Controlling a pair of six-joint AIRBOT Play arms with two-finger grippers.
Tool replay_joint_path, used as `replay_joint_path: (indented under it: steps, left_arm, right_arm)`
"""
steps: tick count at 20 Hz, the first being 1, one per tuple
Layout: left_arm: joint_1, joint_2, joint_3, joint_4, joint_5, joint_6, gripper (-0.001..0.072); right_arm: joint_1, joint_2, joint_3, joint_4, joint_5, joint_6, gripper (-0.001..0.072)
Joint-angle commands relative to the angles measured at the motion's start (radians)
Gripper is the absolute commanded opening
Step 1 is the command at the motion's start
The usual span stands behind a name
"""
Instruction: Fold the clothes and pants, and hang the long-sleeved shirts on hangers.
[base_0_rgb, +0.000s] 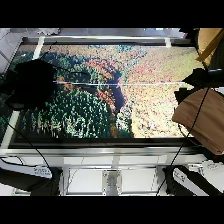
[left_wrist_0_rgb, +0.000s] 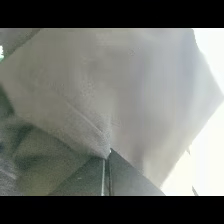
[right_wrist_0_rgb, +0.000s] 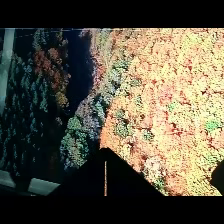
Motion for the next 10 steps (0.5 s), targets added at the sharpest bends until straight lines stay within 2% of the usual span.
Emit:
replay_joint_path:
  steps: [1,3,6,10]
  left_arm:
    - [-0.029,0.186,0.001,-0.005,-0.074,0.116,0.0015]
    - [-0.086,0.33,0.001,-0.005,-0.127,0.167,0.0015]
    - [-0.253,0.513,0.0,-0.005,-0.237,0.177,0.0015]
    - [-0.634,0.592,0.0,-0.004,-0.32,0.177,0.0015]
  right_arm:
    - [-0.001,0.001,0.001,-0.2,0.043,-0.002,0.0013]
    - [-0.001,0.001,0.001,-0.32,0.066,-0.002,0.0013]
    - [-0.001,0.001,0.001,-0.427,0.075,-0.004,0.0014]
    - [-0.001,0.001,0.001,-0.461,0.074,-0.053,0.0013]
